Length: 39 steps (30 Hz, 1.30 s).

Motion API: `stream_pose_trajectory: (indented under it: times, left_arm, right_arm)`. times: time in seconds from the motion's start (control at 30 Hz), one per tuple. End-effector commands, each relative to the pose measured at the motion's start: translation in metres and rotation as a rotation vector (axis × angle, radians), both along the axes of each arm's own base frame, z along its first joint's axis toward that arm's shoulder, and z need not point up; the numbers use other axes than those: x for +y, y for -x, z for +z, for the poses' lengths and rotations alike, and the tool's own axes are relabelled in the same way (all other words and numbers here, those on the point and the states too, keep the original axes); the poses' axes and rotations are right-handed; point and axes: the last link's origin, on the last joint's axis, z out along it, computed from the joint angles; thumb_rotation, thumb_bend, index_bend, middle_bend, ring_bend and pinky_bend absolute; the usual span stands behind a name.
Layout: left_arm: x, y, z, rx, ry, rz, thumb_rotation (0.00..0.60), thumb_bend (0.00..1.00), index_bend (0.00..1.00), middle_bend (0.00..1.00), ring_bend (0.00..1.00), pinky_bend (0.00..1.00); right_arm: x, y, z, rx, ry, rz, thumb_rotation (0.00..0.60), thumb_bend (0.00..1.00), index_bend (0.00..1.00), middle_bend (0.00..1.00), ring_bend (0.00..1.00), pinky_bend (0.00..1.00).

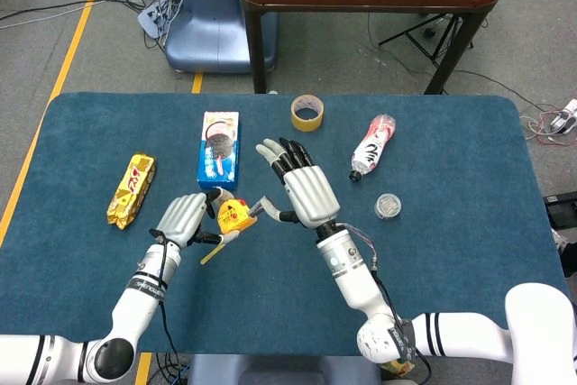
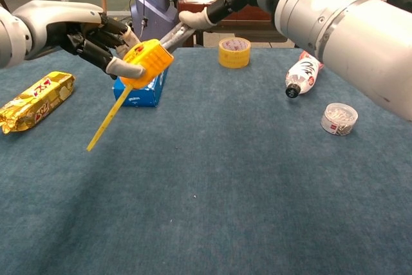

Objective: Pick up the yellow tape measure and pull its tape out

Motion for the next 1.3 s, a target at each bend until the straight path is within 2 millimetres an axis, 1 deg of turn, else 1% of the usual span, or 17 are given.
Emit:
stream_pose_trajectory:
  times: [0.03,0.23,0.37,0.5,0.73,0.87,1.1,1.3]
  left_arm:
    - [0.0005,0.0012,-0.0001,0.002,0.001,0.002,0.6,0.2,0.53,0.58,0.44,0.27]
    - [0.0026,0.0066,0.0003,0.014,0.015,0.012,0.6,0.2,0.53,0.58,0.44,0.27]
    - [0.0033,0.0082,0.0004,0.017,0.025,0.014,0.6,0.2,0.53,0.58,0.44,0.27]
    - [0.004,0.0076,0.0003,0.016,0.027,0.012,0.6,0.2,0.53,0.58,0.44,0.27]
    - [0.0052,0.0065,-0.0004,0.015,0.029,0.011,0.6,0.2,0.53,0.58,0.44,0.27]
    - [0.006,0.0069,-0.0011,0.015,0.032,0.013,0.6,0.2,0.53,0.58,0.44,0.27]
    - [0.0076,0.0077,-0.0011,0.014,0.033,0.017,0.6,0.2,0.53,0.58,0.44,0.27]
    - [0.0084,0.0087,-0.0003,0.013,0.039,0.02,0.6,0.2,0.53,0.58,0.44,0.27]
  right_arm:
    - [-0.0006,0.0007,0.0003,0.002,0.002,-0.002,0.6,0.41,0.14,0.11,0.0,0.0]
    - [-0.0015,0.0026,0.0019,0.011,0.003,-0.002,0.6,0.41,0.15,0.12,0.0,0.0]
    - [-0.0025,0.0029,0.0031,0.002,-0.001,-0.006,0.6,0.41,0.2,0.16,0.01,0.0]
    - [-0.003,0.0034,0.0031,-0.001,-0.004,-0.009,0.6,0.41,0.26,0.21,0.07,0.0]
    - [-0.0039,0.0039,0.0025,-0.014,-0.004,-0.015,0.6,0.41,0.42,0.32,0.16,0.0]
    - [-0.0046,0.004,0.0014,-0.016,-0.006,-0.018,0.6,0.41,0.49,0.35,0.18,0.0]
    - [-0.0056,0.0032,0.0001,-0.016,-0.008,-0.021,0.6,0.41,0.51,0.36,0.18,0.0]
    - [-0.0052,0.0023,-0.0007,-0.016,-0.017,-0.024,0.6,0.41,0.55,0.39,0.2,0.0]
